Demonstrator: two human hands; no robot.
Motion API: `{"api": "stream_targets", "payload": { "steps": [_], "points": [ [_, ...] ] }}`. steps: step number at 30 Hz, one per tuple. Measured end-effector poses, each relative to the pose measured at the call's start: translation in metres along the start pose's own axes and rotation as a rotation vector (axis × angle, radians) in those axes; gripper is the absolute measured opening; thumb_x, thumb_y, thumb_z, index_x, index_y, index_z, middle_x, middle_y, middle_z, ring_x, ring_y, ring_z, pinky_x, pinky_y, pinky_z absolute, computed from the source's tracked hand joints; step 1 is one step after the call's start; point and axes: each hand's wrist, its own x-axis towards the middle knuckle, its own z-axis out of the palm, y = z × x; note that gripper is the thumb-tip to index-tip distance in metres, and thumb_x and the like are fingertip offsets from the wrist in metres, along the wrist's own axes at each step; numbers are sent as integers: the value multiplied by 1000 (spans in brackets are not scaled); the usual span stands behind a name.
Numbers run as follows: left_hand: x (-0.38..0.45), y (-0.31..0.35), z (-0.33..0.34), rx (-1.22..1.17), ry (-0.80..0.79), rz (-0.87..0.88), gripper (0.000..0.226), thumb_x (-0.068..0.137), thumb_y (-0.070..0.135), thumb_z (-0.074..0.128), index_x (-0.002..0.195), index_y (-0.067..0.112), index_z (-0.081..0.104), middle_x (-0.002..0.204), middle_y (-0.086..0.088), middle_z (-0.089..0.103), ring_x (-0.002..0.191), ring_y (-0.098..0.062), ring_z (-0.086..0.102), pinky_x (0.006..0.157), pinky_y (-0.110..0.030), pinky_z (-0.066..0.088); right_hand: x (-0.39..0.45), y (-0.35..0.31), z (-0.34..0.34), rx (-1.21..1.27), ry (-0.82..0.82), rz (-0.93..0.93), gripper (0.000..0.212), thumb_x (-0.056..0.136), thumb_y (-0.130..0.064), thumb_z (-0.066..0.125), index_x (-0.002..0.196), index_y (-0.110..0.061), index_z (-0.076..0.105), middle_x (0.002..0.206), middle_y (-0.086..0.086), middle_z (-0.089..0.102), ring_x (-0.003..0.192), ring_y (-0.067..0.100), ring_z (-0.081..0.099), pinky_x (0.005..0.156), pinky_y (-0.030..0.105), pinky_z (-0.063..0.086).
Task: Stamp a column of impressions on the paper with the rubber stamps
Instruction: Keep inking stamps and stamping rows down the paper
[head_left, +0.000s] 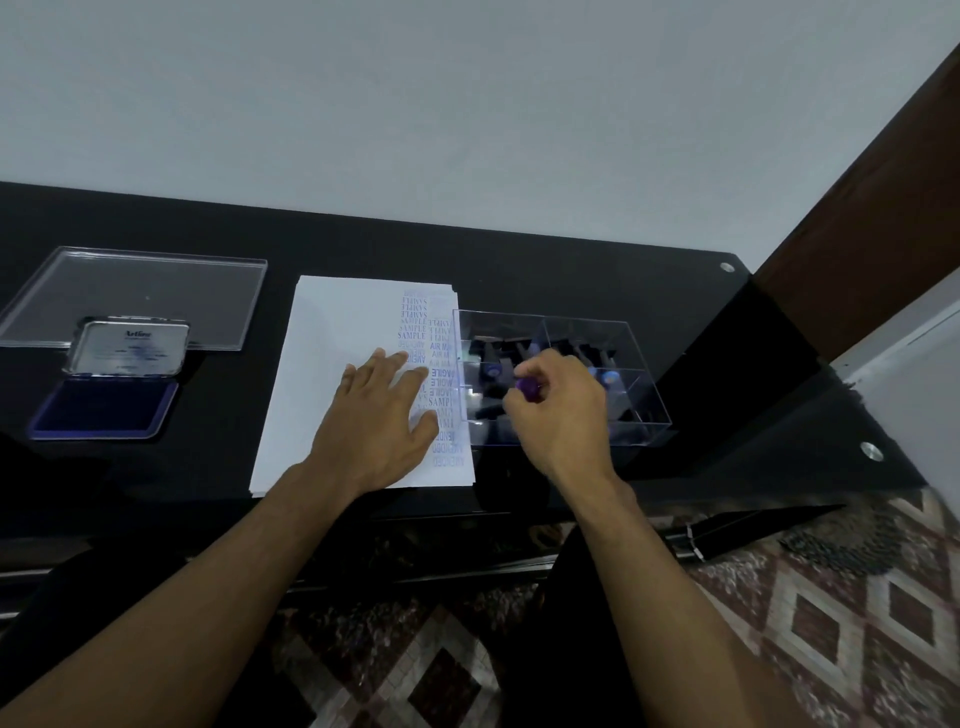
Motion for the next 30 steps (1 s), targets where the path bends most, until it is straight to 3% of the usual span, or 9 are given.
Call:
{"api": "stream_targets", "payload": {
  "steps": [4, 11, 15, 21, 24, 27, 30],
  "points": [
    [6, 8, 7, -10, -1, -3, 59, 100, 51, 46, 153, 27, 37, 165, -1, 25, 155, -24, 14, 124, -44, 4, 0, 3, 5, -124, -77, -61, 13, 81, -16, 69, 89, -23, 62, 94, -6, 54, 82, 9, 54, 63, 11, 37],
    [7, 7, 14, 14, 8, 26, 60, 100, 52, 40, 153, 24, 39, 164, -2, 28, 154, -24, 15, 125, -45, 3, 10, -5, 6, -217, -172, -11, 15, 81, -10, 64, 71, -20, 62, 81, -2, 61, 68, 11, 58, 58, 26, 51],
    [6, 7, 15, 39, 3, 24, 69, 94, 60, 29, 152, 25, 41, 165, -1, 27, 155, -23, 15, 125, -45, 3, 15, -9, 9, -302, -196, 97, 17, 84, -5, 59, 70, -14, 62, 70, 2, 63, 63, 17, 61, 51, 26, 47],
    [7, 6, 16, 56, 4, 20, 62, 98, 58, 37, 152, 26, 41, 165, -1, 27, 154, -23, 16, 124, -43, 1, 15, -14, 10, -340, -156, 178, 21, 82, 3, 52, 65, -8, 55, 61, 4, 54, 55, 20, 54, 43, 24, 37],
    [7, 7, 15, 52, 7, 24, 61, 99, 56, 41, 152, 25, 41, 165, -1, 27, 154, -24, 16, 124, -43, 1, 16, -18, 11, -380, -165, 167, 19, 85, 3, 52, 68, -6, 53, 75, 9, 60, 63, 21, 56, 53, 29, 47],
    [6, 7, 14, 49, 2, 18, 62, 99, 57, 40, 152, 25, 42, 165, -2, 27, 154, -24, 16, 124, -44, 2, 16, -15, 13, -408, -168, 138, 18, 88, 2, 51, 73, -6, 55, 91, 15, 64, 73, 25, 60, 57, 29, 46],
    [7, 8, 12, 29, -18, 9, 62, 98, 57, 39, 151, 25, 42, 164, -2, 29, 154, -24, 18, 125, -45, 4, 14, -7, 14, -384, -121, 61, 30, 89, -3, 51, 61, -9, 47, 80, 14, 62, 66, 22, 55, 51, 27, 40]
  ]
}}
